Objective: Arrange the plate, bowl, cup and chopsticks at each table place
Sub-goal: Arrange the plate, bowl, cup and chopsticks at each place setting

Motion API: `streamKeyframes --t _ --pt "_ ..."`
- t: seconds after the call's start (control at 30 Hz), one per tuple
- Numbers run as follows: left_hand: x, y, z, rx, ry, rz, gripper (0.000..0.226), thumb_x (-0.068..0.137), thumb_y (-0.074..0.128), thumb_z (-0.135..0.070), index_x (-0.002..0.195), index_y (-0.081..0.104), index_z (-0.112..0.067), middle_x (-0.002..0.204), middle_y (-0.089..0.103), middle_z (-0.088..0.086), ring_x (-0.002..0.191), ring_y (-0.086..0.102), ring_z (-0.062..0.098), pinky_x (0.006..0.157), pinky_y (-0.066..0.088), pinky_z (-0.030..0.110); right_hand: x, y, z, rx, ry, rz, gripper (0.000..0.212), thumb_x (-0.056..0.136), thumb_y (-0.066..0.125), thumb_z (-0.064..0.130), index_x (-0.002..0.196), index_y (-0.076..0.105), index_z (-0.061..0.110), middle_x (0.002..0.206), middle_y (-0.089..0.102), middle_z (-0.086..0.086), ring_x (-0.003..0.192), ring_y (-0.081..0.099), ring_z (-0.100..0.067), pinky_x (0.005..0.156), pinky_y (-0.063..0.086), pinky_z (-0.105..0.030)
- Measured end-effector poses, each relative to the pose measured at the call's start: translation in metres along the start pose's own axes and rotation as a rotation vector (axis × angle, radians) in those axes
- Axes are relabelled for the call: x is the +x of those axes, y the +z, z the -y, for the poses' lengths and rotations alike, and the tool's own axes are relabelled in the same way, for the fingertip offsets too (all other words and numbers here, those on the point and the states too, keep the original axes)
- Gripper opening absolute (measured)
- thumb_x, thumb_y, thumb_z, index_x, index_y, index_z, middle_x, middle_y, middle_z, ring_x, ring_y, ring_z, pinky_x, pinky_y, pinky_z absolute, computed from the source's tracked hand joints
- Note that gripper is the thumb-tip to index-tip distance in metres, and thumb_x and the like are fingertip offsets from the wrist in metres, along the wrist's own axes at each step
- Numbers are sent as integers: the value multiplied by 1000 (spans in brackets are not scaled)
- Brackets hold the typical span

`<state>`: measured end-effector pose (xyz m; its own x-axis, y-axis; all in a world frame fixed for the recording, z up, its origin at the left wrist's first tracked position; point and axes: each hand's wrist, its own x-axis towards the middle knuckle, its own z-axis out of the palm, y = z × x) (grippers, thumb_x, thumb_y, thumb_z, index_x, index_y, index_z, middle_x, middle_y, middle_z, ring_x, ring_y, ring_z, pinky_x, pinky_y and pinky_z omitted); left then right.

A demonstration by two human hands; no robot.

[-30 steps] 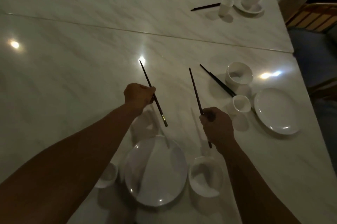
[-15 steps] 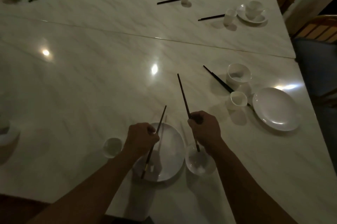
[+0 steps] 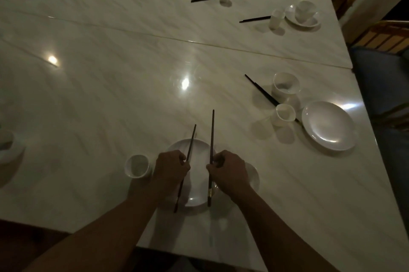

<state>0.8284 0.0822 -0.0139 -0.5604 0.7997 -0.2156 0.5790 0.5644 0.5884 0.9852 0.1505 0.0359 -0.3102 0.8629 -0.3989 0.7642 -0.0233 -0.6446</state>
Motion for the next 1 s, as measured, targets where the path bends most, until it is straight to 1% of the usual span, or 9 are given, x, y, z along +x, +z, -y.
streamKeyframes --t 0.17,0.33,0.4,0.47,0.53,0.63,0.8,0.9,1.0 --pt "6 0 8 -45 -12 21 26 76 75 -29 98 74 -15 85 75 1 77 69 12 83 56 28 -10 9 2 -61 8 -18 25 83 75 30 104 67 19 79 57 13 91 63 -11 89 54 -33" --pt "10 -1 11 -68 4 49 26 79 73 -30 101 74 -15 89 76 2 79 69 11 85 56 29 -14 20 4 -93 -11 -20 29 83 75 32 107 67 19 84 65 10 90 64 -10 90 54 -31" --pt "11 0 12 -67 17 56 26 80 72 -30 102 73 -15 90 76 2 78 69 10 85 55 27 -15 25 6 -102 -6 -9 30 84 75 31 110 67 17 94 72 4 80 60 -3 82 49 -19" --pt "14 1 13 -65 26 61 27 82 70 -31 104 73 -15 92 75 1 79 68 9 84 52 23 -17 31 8 -119 -7 7 31 86 74 30 113 66 16 100 72 1 72 54 2 66 39 -6" --pt "16 0 13 -54 39 63 30 83 69 -33 106 72 -15 93 75 2 80 68 9 82 49 20 -17 38 10 -129 -2 18 31 87 72 28 114 65 15 103 71 -1 69 52 2 54 33 -6" --pt "21 -9 14 -31 92 43 32 85 67 -34 106 71 -10 95 75 6 83 70 15 83 55 27 -16 49 10 -130 22 28 28 88 71 24 113 66 13 102 71 -2 62 51 3 47 35 -6" --pt "44 -46 29 47 337 37 28 82 64 -29 102 70 -10 87 72 7 77 67 21 76 57 34 -14 68 10 -95 89 28 22 90 69 21 109 65 12 96 71 -3 61 58 -1 44 40 -7" --pt "61 -69 38 164 425 57 30 80 67 -27 106 69 -12 96 68 7 87 65 25 78 53 33 -12 77 15 -102 120 -3 22 89 68 20 110 65 14 99 70 -2 69 57 -3 48 37 -7" --pt "72 -82 45 195 431 87 30 80 67 -26 108 68 -14 103 66 7 93 63 26 80 50 33 -10 84 20 -88 145 -37 27 89 68 22 115 64 14 103 70 -3 84 65 -12 68 50 -16"
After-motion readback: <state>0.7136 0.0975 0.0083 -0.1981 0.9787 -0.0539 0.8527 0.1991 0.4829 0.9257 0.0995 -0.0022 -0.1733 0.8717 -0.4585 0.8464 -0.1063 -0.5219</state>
